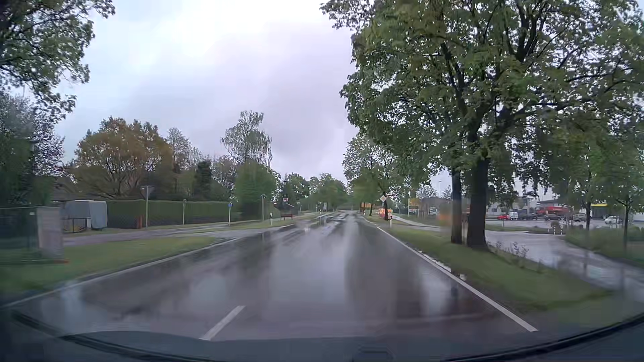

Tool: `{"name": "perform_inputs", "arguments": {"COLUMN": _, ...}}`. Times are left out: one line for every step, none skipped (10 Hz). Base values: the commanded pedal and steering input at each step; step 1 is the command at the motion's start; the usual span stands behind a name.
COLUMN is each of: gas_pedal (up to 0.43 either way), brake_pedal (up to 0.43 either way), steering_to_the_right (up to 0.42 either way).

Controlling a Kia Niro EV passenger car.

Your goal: Follow the waypoints while adhering to traffic rules and regulations

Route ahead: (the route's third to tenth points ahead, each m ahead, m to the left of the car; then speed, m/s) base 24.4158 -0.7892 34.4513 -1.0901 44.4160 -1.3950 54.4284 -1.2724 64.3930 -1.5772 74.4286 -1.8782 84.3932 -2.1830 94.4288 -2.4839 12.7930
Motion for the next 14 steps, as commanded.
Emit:
{"name": "perform_inputs", "arguments": {"gas_pedal": 0.150, "brake_pedal": 0.000, "steering_to_the_right": 0.006}}
{"name": "perform_inputs", "arguments": {"gas_pedal": 0.150, "brake_pedal": 0.000, "steering_to_the_right": 0.006}}
{"name": "perform_inputs", "arguments": {"gas_pedal": 0.150, "brake_pedal": 0.000, "steering_to_the_right": 0.006}}
{"name": "perform_inputs", "arguments": {"gas_pedal": 0.150, "brake_pedal": 0.000, "steering_to_the_right": 0.005}}
{"name": "perform_inputs", "arguments": {"gas_pedal": 0.150, "brake_pedal": 0.000, "steering_to_the_right": 0.005}}
{"name": "perform_inputs", "arguments": {"gas_pedal": 0.150, "brake_pedal": 0.000, "steering_to_the_right": 0.005}}
{"name": "perform_inputs", "arguments": {"gas_pedal": 0.150, "brake_pedal": 0.000, "steering_to_the_right": 0.005}}
{"name": "perform_inputs", "arguments": {"gas_pedal": 0.150, "brake_pedal": 0.000, "steering_to_the_right": 0.004}}
{"name": "perform_inputs", "arguments": {"gas_pedal": 0.150, "brake_pedal": 0.000, "steering_to_the_right": 0.002}}
{"name": "perform_inputs", "arguments": {"gas_pedal": 0.150, "brake_pedal": 0.000, "steering_to_the_right": 0.002}}
{"name": "perform_inputs", "arguments": {"gas_pedal": 0.150, "brake_pedal": 0.000, "steering_to_the_right": 0.001}}
{"name": "perform_inputs", "arguments": {"gas_pedal": 0.150, "brake_pedal": 0.000, "steering_to_the_right": 0.001}}
{"name": "perform_inputs", "arguments": {"gas_pedal": 0.150, "brake_pedal": 0.000, "steering_to_the_right": 0.003}}
{"name": "perform_inputs", "arguments": {"gas_pedal": 0.150, "brake_pedal": 0.000, "steering_to_the_right": 0.005}}
